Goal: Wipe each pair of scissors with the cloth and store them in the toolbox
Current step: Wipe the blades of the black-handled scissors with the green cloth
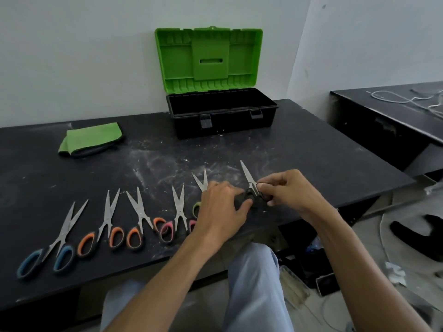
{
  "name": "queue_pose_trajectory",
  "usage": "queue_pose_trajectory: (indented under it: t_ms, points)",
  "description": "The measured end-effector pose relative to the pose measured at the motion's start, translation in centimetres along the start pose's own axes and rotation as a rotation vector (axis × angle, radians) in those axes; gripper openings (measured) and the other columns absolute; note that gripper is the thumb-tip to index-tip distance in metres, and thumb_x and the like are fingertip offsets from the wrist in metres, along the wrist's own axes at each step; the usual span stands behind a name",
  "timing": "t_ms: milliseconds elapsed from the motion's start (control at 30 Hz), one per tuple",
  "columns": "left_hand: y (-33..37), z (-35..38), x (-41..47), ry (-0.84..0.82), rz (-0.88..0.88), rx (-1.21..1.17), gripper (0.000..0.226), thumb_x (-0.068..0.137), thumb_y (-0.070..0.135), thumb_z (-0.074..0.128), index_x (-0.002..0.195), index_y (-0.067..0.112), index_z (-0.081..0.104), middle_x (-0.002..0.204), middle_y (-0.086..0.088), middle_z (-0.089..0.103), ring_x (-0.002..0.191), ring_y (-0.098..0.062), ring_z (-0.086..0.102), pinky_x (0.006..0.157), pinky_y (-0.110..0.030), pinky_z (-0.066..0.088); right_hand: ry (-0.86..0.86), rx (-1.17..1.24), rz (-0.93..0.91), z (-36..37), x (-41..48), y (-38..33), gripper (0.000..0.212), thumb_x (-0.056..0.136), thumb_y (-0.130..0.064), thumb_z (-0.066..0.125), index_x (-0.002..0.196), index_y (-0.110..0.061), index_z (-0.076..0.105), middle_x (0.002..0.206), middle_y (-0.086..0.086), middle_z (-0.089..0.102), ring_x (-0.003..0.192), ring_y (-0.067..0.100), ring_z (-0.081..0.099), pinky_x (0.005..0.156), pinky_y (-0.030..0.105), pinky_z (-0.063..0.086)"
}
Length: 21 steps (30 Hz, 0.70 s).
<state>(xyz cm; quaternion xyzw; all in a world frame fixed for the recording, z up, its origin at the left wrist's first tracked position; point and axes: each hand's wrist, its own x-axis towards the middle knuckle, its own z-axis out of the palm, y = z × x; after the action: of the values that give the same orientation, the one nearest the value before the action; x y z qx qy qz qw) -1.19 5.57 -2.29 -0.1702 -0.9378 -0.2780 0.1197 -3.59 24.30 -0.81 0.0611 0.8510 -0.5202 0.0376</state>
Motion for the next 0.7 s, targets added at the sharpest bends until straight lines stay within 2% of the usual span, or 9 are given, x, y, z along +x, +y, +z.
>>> queue_pose_trajectory:
  t_ms: [100,133,200,267,400,533,633,700]
  points:
    - [1.1,-1.3,0.3,-0.028,-0.207,-0.465,0.036,0.091,0.043,0.065,0.118,0.020,0.069,0.096,0.008,0.073,0.090,-0.010,0.068,0.081,-0.026,0.054,0.006,0.249,-0.019,0.2,-0.9,-0.7,0.009,0.096,-0.005,0.074,0.101,-0.004,0.081,0.062,-0.002,0.070,0.058,0.003,0.066,0.056,0.016,0.057]
    - [1.2,-1.6,0.5,-0.064,-0.299,-0.655,0.040,0.091,0.043,0.066,0.122,0.018,0.066,0.095,0.007,0.075,0.084,-0.010,0.071,0.076,-0.026,0.057,0.001,0.286,-0.044,0.4,-1.1,-1.2,0.010,0.096,-0.006,0.074,0.102,-0.004,0.081,0.064,-0.001,0.071,0.059,0.003,0.067,0.057,0.016,0.057]
    - [0.9,-2.6,0.7,-0.087,-0.436,-0.935,0.033,0.093,0.029,0.067,0.119,0.009,0.066,0.086,-0.001,0.077,0.073,-0.013,0.073,0.062,-0.023,0.057,-0.033,0.323,-0.087,1.1,-1.4,-2.5,0.013,0.096,-0.006,0.074,0.106,-0.003,0.081,0.069,0.001,0.072,0.063,0.003,0.069,0.060,0.017,0.059]
    - [0.2,-4.2,0.5,-0.028,-0.503,-1.057,0.023,0.094,0.019,0.066,0.111,0.004,0.068,0.079,-0.004,0.073,0.063,-0.010,0.069,0.055,-0.018,0.054,-0.082,0.378,-0.105,1.9,-1.5,-4.0,0.016,0.097,-0.002,0.072,0.110,-0.001,0.080,0.073,0.005,0.071,0.063,0.005,0.068,0.061,0.018,0.060]
    - [-2.8,-8.2,-0.5,0.095,-0.592,-1.191,0.017,0.095,0.024,0.064,0.091,0.008,0.069,0.070,-0.001,0.062,0.058,-0.008,0.055,0.054,-0.018,0.047,-0.163,0.404,-0.156,3.6,-1.5,-7.4,0.019,0.096,0.000,0.072,0.113,0.002,0.078,0.077,0.013,0.068,0.064,0.009,0.067,0.062,0.021,0.062]
    - [-5.0,-11.2,-1.6,0.261,-0.704,-1.479,0.019,0.091,0.025,0.068,0.096,0.007,0.070,0.075,-0.001,0.061,0.060,-0.006,0.053,0.047,-0.015,0.046,-0.220,0.433,-0.209,7.6,-1.1,-10.7,0.016,0.094,0.001,0.073,0.109,0.003,0.079,0.074,0.011,0.067,0.063,0.010,0.066,0.061,0.021,0.063]
    - [-6.6,-12.8,-2.6,0.452,-0.718,-1.577,0.024,0.086,0.021,0.074,0.101,0.003,0.072,0.077,-0.001,0.064,0.060,-0.004,0.054,0.049,-0.013,0.048,-0.275,0.459,-0.218,11.7,-0.6,-12.8,0.010,0.093,0.000,0.075,0.100,-0.003,0.081,0.069,0.007,0.071,0.064,0.010,0.069,0.061,0.022,0.064]
    - [-8.2,-13.9,-3.3,0.591,-0.751,-1.625,0.020,0.084,0.017,0.075,0.097,0.002,0.072,0.075,-0.002,0.065,0.060,-0.004,0.056,0.050,-0.012,0.049,-0.317,0.465,-0.217,14.7,-0.3,-14.1,0.009,0.092,0.000,0.075,0.100,-0.002,0.081,0.067,0.003,0.073,0.064,0.010,0.071,0.060,0.022,0.064]
